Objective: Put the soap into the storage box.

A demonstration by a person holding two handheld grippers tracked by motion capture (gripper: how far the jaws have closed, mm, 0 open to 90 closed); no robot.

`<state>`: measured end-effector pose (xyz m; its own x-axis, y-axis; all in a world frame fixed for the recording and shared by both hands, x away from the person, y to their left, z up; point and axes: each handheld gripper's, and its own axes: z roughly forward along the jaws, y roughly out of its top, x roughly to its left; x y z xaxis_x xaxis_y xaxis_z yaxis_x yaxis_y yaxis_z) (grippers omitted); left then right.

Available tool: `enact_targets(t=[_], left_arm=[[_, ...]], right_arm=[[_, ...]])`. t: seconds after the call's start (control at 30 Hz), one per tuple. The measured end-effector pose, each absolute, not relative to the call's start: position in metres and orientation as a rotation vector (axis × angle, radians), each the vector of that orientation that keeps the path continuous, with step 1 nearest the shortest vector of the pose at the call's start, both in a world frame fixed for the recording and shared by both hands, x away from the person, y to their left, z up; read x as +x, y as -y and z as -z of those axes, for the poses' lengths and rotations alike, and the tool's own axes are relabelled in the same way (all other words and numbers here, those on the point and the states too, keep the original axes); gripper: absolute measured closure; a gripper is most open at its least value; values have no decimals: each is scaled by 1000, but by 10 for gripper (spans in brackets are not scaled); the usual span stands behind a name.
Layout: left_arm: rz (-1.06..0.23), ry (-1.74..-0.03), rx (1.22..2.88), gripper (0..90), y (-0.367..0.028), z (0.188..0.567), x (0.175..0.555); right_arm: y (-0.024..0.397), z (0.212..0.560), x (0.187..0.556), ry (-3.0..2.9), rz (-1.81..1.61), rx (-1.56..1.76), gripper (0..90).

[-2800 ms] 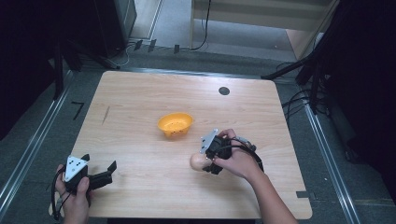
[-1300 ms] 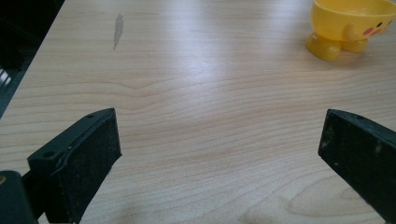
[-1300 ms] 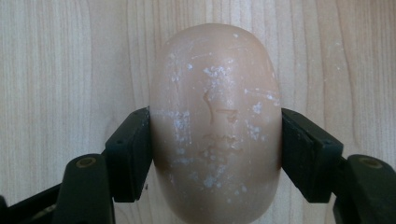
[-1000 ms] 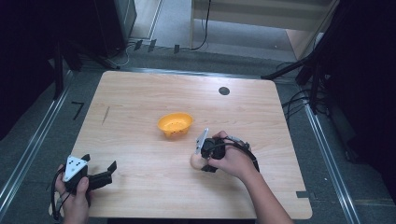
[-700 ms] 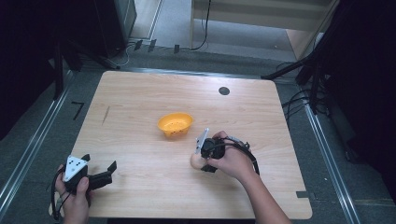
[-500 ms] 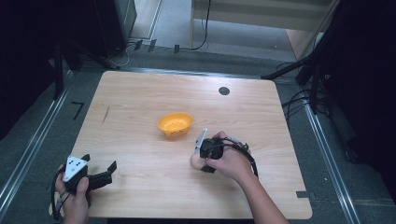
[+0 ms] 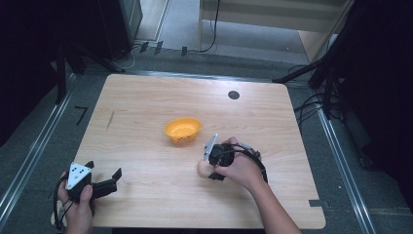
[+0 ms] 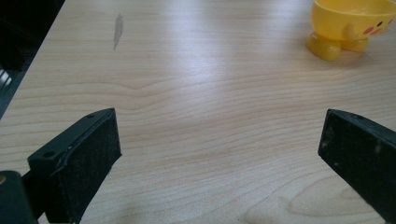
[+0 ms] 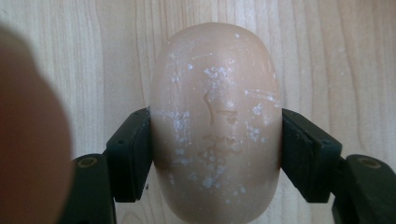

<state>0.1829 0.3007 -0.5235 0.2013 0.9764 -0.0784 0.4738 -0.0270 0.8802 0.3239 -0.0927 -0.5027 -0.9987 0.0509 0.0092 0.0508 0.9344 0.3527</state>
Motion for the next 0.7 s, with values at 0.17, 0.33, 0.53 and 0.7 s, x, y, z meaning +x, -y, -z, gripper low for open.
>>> enact_targets(t=[0.17,0.33,0.53,0.7], left_arm=[[-749,-1395,1630,0,-301,524,183],[-749,-1395,1631,0,-301,523,183],[-751,-1392,1632,0,-300,524,183],[-752,-1388,1636,0,-300,524,183]], right_arm=[[92,494,326,-3076,-564,52,334],[88,491,328,-3084,-541,36,334],[81,486,335,-3092,-552,5,334],[76,481,342,-3088,-558,-28,334]])
